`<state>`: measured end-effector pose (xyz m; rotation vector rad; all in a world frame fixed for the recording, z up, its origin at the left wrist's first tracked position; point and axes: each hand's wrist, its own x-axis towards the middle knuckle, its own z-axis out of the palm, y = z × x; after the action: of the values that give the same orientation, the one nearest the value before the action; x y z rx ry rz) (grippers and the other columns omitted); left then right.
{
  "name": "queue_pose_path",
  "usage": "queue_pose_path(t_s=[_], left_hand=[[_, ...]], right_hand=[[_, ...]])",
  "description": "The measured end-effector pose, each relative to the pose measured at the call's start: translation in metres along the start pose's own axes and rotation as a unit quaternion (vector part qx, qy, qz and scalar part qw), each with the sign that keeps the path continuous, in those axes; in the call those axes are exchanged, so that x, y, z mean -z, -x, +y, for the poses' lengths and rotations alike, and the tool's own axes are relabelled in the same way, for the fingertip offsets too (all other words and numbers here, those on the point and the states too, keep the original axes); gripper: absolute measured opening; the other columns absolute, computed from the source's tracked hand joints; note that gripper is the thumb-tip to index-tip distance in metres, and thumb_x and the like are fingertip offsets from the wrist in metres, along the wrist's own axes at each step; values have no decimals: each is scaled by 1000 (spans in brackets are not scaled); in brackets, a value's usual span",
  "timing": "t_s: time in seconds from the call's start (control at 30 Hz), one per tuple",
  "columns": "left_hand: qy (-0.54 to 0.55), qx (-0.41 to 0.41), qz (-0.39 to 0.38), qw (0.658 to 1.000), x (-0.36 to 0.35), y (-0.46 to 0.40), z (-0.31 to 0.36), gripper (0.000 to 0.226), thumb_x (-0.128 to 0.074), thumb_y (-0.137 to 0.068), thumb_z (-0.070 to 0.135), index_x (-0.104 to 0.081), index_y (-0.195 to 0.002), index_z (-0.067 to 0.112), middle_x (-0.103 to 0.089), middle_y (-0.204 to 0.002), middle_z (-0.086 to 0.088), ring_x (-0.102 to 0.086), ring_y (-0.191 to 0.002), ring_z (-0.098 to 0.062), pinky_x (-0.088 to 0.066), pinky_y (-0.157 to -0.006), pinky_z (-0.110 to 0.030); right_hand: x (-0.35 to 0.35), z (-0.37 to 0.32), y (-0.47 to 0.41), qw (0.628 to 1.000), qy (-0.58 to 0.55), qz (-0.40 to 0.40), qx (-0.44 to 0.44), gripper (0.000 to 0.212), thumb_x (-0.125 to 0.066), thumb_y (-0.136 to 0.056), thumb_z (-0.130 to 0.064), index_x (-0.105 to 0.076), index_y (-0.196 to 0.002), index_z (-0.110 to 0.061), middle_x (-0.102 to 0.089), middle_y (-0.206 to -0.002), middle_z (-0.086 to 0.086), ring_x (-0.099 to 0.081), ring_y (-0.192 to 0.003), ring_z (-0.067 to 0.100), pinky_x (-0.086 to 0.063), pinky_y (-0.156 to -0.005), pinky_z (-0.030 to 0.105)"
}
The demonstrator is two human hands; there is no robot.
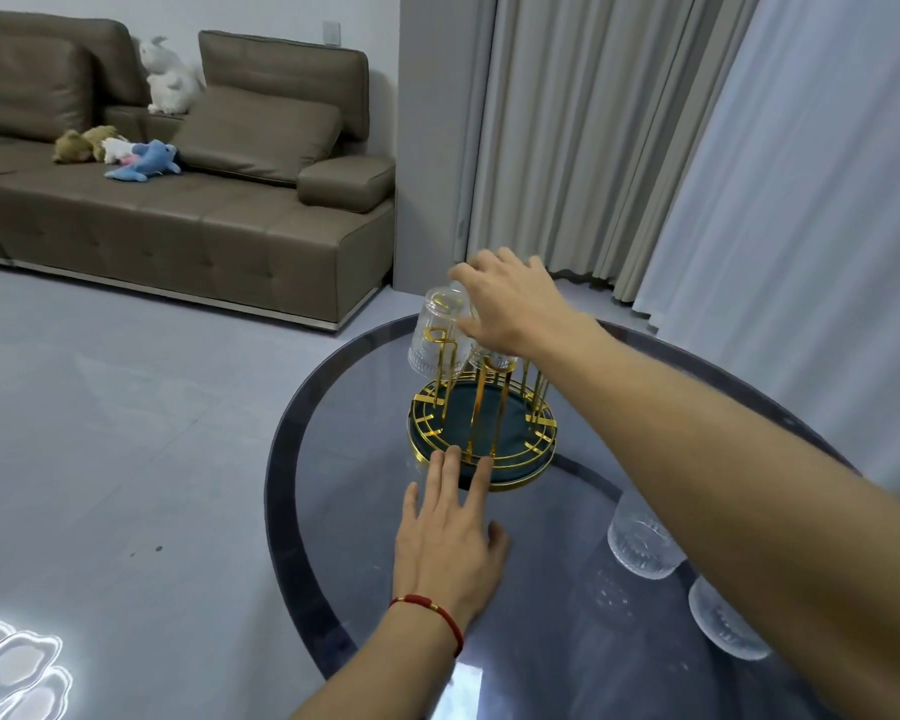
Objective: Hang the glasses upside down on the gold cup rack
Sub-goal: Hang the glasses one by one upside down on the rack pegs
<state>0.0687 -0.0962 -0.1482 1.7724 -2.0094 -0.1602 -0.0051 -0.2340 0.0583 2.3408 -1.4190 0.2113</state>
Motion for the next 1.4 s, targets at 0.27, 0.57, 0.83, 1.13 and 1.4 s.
queue_pose_path(t_s=[0.27, 0.57, 0.83, 1.13, 1.4], left_hand=[[-22, 28, -23, 999, 13, 0, 19, 76, -50, -92, 32, -13, -158, 23, -3, -169, -15, -2, -155, -31, -21, -121, -51], [148, -125, 45, 980, 30, 37, 109, 60, -63, -83, 11, -47, -141, 11, -49, -140, -12, -42, -132, -29, -42, -108, -43], [203, -149, 59, 966, 35, 64, 139, 50, -65, -84, 8, -55, -132, 15, -56, -127, -3, -44, -119, -15, -29, -98, -17], [241, -117, 37, 963, 34, 72, 152, 44, -65, -86, 8, -58, -129, 17, -62, -127, -3, -53, -118, -19, -40, -98, -26], [398, -70, -11, 915, 54, 70, 163, 36, -72, -87, 20, -62, -121, 23, -67, -115, 3, -64, -102, -10, -59, -81, -24]], right_hand=[[6, -1, 152, 980, -126, 149, -38, 48, -61, -85, -14, -60, -133, -11, -54, -147, 12, -47, -138, 29, -37, -110, 41], [-16, 32, 315, 951, -190, 174, -170, 40, -63, -78, -14, -68, -118, -12, -65, -124, 7, -60, -118, 27, -44, -102, 44], [-26, 84, 371, 824, -302, 187, -441, 73, -72, -79, -13, -45, -146, -13, -40, -150, 13, -35, -139, 33, -23, -113, 32], [-75, 121, 403, 737, -484, 61, -468, 95, -89, -62, -46, -44, -143, -25, -61, -135, -7, -61, -120, 17, -48, -103, 38], [-33, 126, 402, 809, -377, 245, -378, 72, -81, -62, -57, -43, -122, -48, -54, -125, -5, -56, -109, 9, -48, -86, 19]])
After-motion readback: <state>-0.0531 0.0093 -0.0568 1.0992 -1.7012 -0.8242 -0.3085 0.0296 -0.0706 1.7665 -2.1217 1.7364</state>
